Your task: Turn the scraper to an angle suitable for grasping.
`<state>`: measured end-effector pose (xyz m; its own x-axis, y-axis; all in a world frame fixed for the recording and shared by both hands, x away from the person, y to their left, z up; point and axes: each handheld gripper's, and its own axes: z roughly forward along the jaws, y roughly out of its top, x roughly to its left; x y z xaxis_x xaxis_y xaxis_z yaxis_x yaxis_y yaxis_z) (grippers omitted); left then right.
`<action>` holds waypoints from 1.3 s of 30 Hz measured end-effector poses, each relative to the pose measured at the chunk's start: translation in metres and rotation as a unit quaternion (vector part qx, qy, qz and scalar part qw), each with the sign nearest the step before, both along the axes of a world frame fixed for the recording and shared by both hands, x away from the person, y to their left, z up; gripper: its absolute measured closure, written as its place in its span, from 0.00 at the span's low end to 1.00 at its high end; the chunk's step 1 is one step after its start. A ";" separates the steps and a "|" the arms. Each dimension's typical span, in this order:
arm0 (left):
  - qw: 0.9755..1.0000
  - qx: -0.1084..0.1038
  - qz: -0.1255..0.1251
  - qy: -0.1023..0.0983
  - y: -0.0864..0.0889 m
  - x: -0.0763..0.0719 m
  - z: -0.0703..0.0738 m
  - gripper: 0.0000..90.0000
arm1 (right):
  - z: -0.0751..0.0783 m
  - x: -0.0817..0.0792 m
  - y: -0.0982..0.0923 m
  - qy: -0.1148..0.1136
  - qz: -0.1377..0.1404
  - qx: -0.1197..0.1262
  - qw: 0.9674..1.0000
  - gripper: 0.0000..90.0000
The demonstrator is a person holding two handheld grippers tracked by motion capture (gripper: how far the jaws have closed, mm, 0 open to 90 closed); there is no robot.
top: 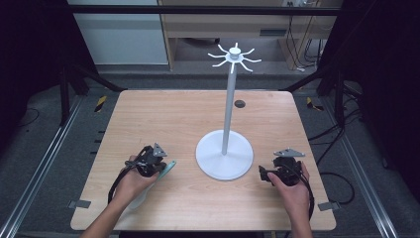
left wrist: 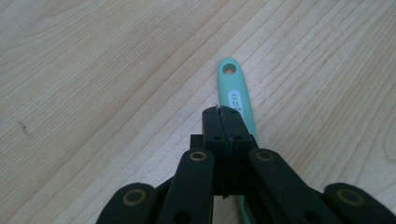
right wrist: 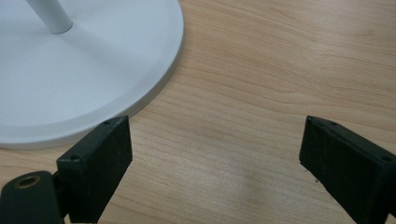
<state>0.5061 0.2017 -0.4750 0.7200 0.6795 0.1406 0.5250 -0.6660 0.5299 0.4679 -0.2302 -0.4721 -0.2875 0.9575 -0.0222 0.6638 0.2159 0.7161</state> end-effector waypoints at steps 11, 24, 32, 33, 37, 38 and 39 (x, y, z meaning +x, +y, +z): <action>1.000 -0.004 -0.011 0.002 -0.004 -0.003 -0.002 1.00 | 0.000 0.000 0.000 0.001 0.001 0.000 1.000 0.11; 0.998 0.015 -0.066 0.009 -0.025 -0.019 0.003 1.00 | 0.000 0.000 0.001 0.001 0.002 0.000 1.000 0.11; 0.995 0.035 -0.087 0.016 -0.034 -0.016 0.026 1.00 | 0.000 0.001 0.000 0.002 0.000 0.002 1.000 0.11; 0.994 0.045 -0.092 0.026 -0.038 -0.015 0.029 1.00 | 0.000 0.001 0.000 0.002 0.001 0.002 1.000 0.11; 0.993 0.061 -0.097 0.036 -0.043 -0.012 0.031 0.97 | 0.000 0.000 0.000 0.001 0.001 0.002 1.000 0.11; 0.992 0.066 -0.098 0.039 -0.044 -0.011 0.032 0.95 | 0.000 0.000 0.000 0.002 0.000 0.003 1.000 0.11; 0.992 0.069 -0.097 0.043 -0.046 -0.010 0.032 0.93 | 0.000 0.001 0.000 0.002 0.001 0.002 1.000 0.11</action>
<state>0.4960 0.1561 -0.4432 0.8489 0.5055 0.1545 0.4194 -0.8220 0.3851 0.4684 -0.2304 -0.4723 -0.2899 0.9569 -0.0164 0.6658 0.2140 0.7148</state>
